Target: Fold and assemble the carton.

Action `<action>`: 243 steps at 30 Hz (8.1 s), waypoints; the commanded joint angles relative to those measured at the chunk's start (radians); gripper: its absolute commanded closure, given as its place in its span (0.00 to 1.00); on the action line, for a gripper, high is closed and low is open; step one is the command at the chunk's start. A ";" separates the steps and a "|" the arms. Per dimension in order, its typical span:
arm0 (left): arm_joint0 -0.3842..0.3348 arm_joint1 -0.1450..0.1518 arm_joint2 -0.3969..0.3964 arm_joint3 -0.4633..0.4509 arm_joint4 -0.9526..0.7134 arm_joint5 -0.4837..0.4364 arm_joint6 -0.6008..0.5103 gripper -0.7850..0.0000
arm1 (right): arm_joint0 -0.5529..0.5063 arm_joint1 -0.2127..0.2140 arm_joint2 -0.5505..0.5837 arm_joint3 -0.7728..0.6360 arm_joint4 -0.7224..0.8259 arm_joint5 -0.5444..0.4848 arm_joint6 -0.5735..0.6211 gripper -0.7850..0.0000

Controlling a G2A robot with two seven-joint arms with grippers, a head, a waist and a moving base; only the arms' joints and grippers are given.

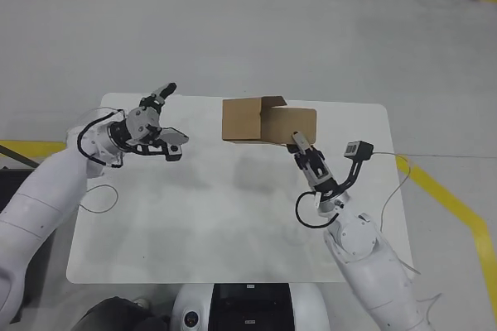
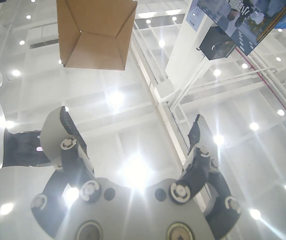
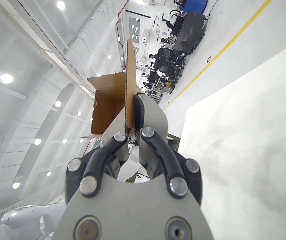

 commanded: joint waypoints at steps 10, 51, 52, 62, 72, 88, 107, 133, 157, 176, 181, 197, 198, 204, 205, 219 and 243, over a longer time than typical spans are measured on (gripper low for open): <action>0.026 -0.001 -0.055 0.050 0.672 -0.629 -0.501 0.00 | 0.002 -0.005 -0.004 -0.012 -0.057 0.006 -0.006 1.00; 0.249 0.014 -0.378 -0.182 1.432 -1.876 0.027 0.00 | 0.016 -0.020 -0.033 -0.020 -0.105 0.007 -0.039 1.00; 0.260 0.016 -0.389 -0.169 1.487 -1.933 0.085 0.00 | 0.016 -0.020 -0.033 -0.020 -0.105 0.007 -0.039 1.00; 0.345 -0.040 -0.654 -0.271 2.151 -1.936 0.386 0.00 | 0.016 -0.020 -0.033 -0.020 -0.105 0.007 -0.039 1.00; 0.400 -0.053 -0.663 -0.317 2.466 -1.936 0.636 0.00 | 0.016 -0.020 -0.033 -0.020 -0.105 0.007 -0.039 1.00; 0.410 -0.055 -0.671 -0.321 2.484 -1.936 0.647 0.00 | 0.015 -0.024 -0.042 -0.032 -0.084 0.048 -0.038 1.00; 0.327 -0.025 -0.434 -0.313 2.845 -1.936 1.004 0.00 | 0.028 -0.043 -0.088 -0.042 0.078 0.192 0.051 1.00; 0.124 0.034 -0.094 -0.139 3.203 -1.936 1.583 0.00 | 0.060 -0.065 -0.133 0.005 0.107 0.216 0.087 1.00; 0.029 0.043 0.046 -0.101 3.158 -1.936 1.633 0.51 | 0.071 -0.080 -0.143 0.038 0.111 0.208 0.097 1.00; -0.022 0.062 0.102 -0.061 3.078 -1.936 1.604 0.53 | 0.058 -0.085 -0.110 0.030 0.140 0.188 0.090 0.00; -0.037 0.065 0.122 -0.037 3.066 -1.936 1.552 0.52 | 0.007 -0.073 -0.039 0.003 0.150 0.154 0.086 0.00; -0.085 0.058 0.265 -0.061 3.109 -1.936 1.450 0.51 | -0.202 -0.015 0.178 -0.125 0.131 0.146 0.340 0.00; -0.090 0.058 0.274 -0.069 3.110 -1.936 1.446 0.53 | -0.200 -0.012 0.185 -0.119 0.121 0.115 0.377 0.00; -0.120 0.058 0.337 -0.107 3.060 -1.936 1.414 0.55 | -0.153 0.002 0.196 -0.046 0.096 -0.167 0.551 0.00; -0.124 0.058 0.345 -0.111 3.050 -1.936 1.408 0.56 | -0.145 0.004 0.199 -0.036 0.078 -0.195 0.566 0.00; -0.172 0.060 0.417 -0.137 2.904 -1.936 1.352 0.64 | -0.098 0.009 0.193 0.024 0.055 -0.383 0.598 0.00; -0.172 0.060 0.417 -0.137 2.904 -1.936 1.352 0.64 | -0.098 0.009 0.193 0.024 0.055 -0.383 0.598 0.00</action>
